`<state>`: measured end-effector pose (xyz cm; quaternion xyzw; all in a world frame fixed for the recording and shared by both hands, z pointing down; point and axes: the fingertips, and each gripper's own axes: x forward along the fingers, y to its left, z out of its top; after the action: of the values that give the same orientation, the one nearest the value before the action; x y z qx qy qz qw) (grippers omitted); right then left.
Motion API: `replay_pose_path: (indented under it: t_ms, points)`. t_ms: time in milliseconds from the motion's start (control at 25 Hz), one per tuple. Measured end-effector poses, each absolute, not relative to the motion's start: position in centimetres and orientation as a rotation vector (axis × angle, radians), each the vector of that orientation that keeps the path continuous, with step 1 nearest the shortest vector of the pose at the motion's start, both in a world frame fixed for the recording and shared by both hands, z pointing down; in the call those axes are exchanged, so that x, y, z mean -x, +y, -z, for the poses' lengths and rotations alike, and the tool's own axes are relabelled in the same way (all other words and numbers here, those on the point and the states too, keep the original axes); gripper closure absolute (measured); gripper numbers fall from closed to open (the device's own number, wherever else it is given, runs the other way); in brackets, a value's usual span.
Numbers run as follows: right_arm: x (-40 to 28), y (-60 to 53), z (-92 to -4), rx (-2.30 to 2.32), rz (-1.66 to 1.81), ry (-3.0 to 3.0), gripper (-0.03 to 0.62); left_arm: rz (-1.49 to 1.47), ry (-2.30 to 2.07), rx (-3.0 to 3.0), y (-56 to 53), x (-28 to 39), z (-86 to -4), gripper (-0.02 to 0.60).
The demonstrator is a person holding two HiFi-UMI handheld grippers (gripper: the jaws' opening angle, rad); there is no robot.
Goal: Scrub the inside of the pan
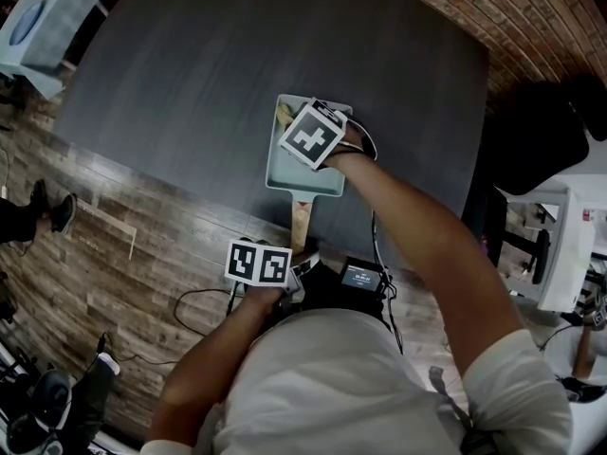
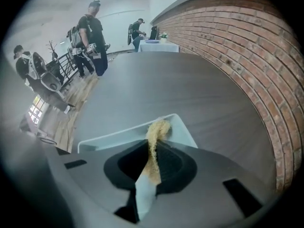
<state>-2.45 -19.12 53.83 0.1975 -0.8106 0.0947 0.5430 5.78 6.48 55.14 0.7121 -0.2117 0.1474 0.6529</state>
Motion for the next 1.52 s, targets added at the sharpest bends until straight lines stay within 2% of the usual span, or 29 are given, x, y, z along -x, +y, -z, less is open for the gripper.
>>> replay_pose_path:
  t_ms: [880, 1520]
  points:
    - [3.2, -11.5, -54.3, -0.181, -0.166, -1.975, 0.543, -0.368, -0.461, -1.624, 6.5, -6.1, -55.5, 0.534]
    - [2.0, -7.1, -54.5, 0.263, 0.111, -1.855, 0.543, -0.363, -0.475, -1.622, 6.3, -6.2, -55.4, 0.531]
